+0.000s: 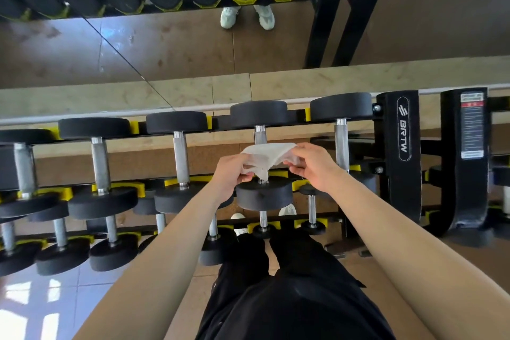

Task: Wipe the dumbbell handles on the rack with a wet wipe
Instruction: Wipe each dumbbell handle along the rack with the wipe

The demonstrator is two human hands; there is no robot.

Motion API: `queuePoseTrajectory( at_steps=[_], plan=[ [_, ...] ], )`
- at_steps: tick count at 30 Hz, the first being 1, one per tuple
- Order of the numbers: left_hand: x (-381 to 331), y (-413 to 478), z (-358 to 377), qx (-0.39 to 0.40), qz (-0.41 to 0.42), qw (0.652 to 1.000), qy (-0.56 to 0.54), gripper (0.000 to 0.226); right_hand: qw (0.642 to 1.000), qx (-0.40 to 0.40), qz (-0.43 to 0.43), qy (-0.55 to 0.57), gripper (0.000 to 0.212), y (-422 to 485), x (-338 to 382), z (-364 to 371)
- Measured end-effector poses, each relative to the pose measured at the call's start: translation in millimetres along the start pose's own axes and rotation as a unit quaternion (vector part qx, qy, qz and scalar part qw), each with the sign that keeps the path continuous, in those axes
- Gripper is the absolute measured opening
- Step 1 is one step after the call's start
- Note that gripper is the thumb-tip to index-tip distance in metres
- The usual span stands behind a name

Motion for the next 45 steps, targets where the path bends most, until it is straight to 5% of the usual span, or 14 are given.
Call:
queuePoseTrajectory(
  at_steps=[3,6,10,16,21,25,31,38,43,45],
  plan=[
    [1.3,-9.2,11.0,0.019,-0.022,0.998,-0.057,0.016,0.991,0.121,0.041,-0.024,0.010,-21.5,-5.7,29.7],
    [-1.1,-16.8,16.6,0.046,-0.030,0.991,-0.125,0.020,0.985,0.158,0.071,-0.010,0.007,-32.7,-13.2,44.9],
    [-3.8,-14.2,12.2,0.065,0.012,0.992,-0.106,0.023,0.997,0.050,0.038,0.040,0.016,-13.9,-13.4,29.6],
    [-7.4,-0.5,-11.9,0.043,0.089,0.995,0.030,0.024,0.986,-0.044,-0.078,-0.139,0.016,7.5,-10.4,6.5],
    [-0.3,16.4,-23.7,0.035,0.112,0.981,0.156,0.013,0.898,0.022,-0.181,-0.400,0.014,2.2,-8.5,31.5],
    [-8.8,23.1,-16.4,0.010,0.260,0.876,0.406,0.021,0.829,0.050,-0.232,-0.507,0.015,-2.3,-6.9,49.8],
    [1.9,23.1,14.0,0.079,0.239,0.852,0.458,0.028,0.770,-0.007,-0.255,-0.585,0.017,14.7,-4.4,37.8],
    [-3.7,52.7,-11.8,-0.029,0.262,0.805,0.532,0.033,0.770,0.057,-0.299,-0.560,0.014,3.8,-7.5,61.9],
    [-2.7,36.8,22.8,0.081,0.303,0.803,0.506,0.027,0.735,0.006,-0.327,-0.594,0.013,17.9,6.7,36.1],
    [-10.9,35.5,24.5,0.067,0.326,0.795,0.508,0.024,0.720,-0.006,-0.355,-0.596,0.015,18.5,13.2,33.9]
  ],
)
Point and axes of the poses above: each hand's wrist, its own y-axis towards the middle knuckle, its own z-axis out of the palm, x = y × z, the point moved 10 cm from there along y, towards the middle knuckle, and after that the axes turned 15 degrees about -x, right-handed, at the moved point
